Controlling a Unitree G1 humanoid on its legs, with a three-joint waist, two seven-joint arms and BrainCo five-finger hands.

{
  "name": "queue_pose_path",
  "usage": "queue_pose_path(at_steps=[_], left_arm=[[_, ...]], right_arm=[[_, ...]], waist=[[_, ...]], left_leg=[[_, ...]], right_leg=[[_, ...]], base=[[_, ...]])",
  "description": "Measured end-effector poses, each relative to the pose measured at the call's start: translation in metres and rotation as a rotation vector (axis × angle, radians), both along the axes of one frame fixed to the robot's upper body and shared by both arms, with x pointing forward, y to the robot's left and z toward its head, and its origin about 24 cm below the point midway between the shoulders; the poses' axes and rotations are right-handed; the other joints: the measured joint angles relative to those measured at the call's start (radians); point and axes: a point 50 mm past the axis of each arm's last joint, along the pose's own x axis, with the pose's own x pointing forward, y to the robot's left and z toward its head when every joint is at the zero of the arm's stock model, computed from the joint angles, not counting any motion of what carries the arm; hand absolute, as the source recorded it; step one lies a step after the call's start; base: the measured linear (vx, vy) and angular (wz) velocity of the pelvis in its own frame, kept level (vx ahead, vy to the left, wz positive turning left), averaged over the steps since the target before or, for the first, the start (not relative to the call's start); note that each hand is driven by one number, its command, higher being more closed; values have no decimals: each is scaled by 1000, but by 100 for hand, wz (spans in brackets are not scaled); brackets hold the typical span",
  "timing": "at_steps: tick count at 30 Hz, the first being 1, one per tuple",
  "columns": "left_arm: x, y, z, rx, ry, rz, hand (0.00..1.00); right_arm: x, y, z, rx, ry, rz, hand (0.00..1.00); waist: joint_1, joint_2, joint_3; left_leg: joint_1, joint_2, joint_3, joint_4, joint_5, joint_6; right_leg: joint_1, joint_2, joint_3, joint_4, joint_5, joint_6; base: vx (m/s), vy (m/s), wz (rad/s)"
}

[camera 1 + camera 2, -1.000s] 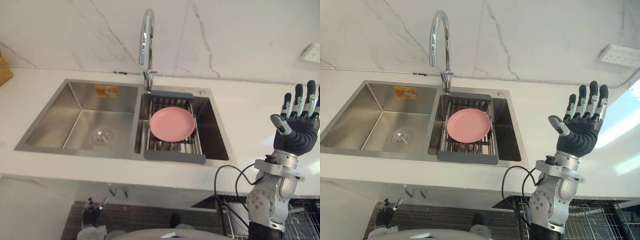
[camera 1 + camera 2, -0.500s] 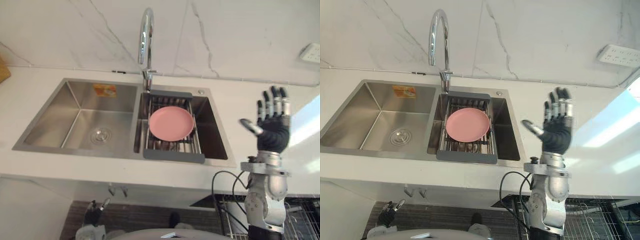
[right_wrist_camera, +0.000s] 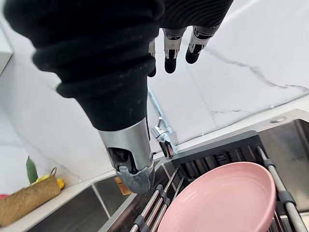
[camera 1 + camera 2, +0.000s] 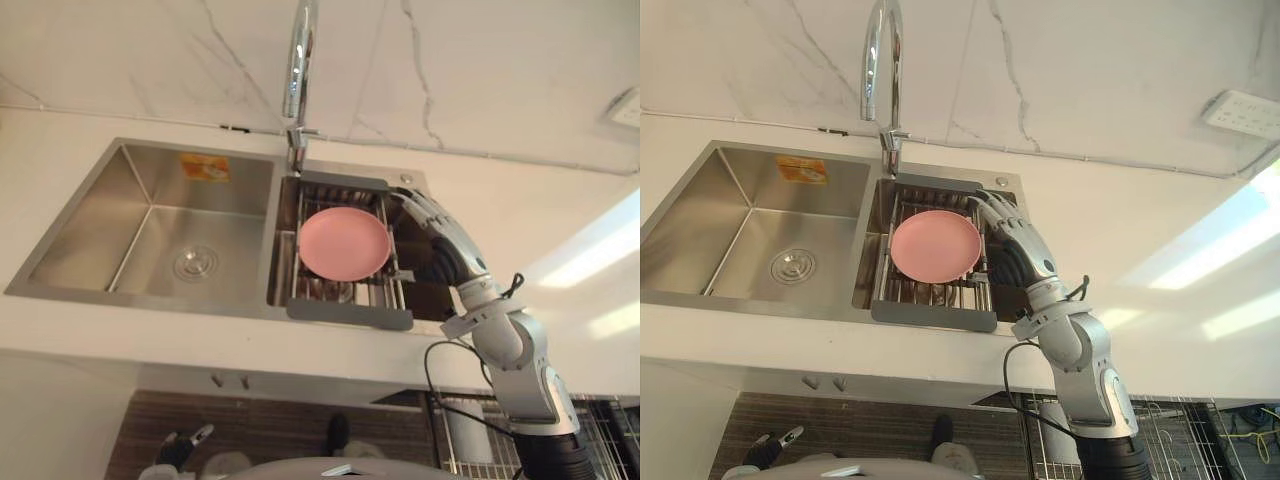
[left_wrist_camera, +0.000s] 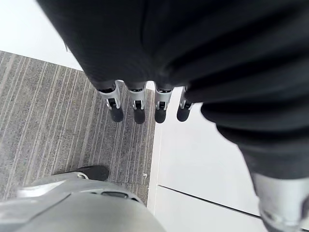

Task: Walk over to the sink, pick up the cup, carry it to the dishwasher, place the cup inside the dishwasher, then close the dishwasher door

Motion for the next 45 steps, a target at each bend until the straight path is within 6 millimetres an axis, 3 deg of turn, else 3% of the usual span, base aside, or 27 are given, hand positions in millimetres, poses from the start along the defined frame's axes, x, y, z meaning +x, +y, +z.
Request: queue_pose_path(at_steps=[11, 21, 38, 45], left_arm=[[-3, 1, -1, -6, 20, -26, 0], [-8, 4, -1, -2, 43, -23, 0], [-9, 4, -1, -2, 49, -29, 0], [-10, 6, -1, 2, 54, -29, 0]], right_arm=[[8, 17, 7, -274, -47, 34, 0], [21, 17, -13, -371, 69, 24, 0], [35, 4, -79, -557, 279, -66, 0], [37, 1, -95, -637, 322, -79, 0]], waist=[[26, -11, -3], [32, -27, -18], [36, -27, -44], [46, -23, -51]], left_leg=[[-6, 3, -16, -2, 1, 0], [-18, 5, -26, -3, 9, -3], [-30, -2, -50, -21, 28, -4], [-29, -4, -56, -35, 39, -4]], right_leg=[[4, 1, -10, 0, -1, 0], [-2, 4, -18, 0, -1, -1], [-8, 1, -41, -6, -1, -1], [-10, -1, -48, -6, -1, -1]], base=[[-36, -12, 4], [-13, -7, 2], [-19, -3, 4], [-8, -3, 3]])
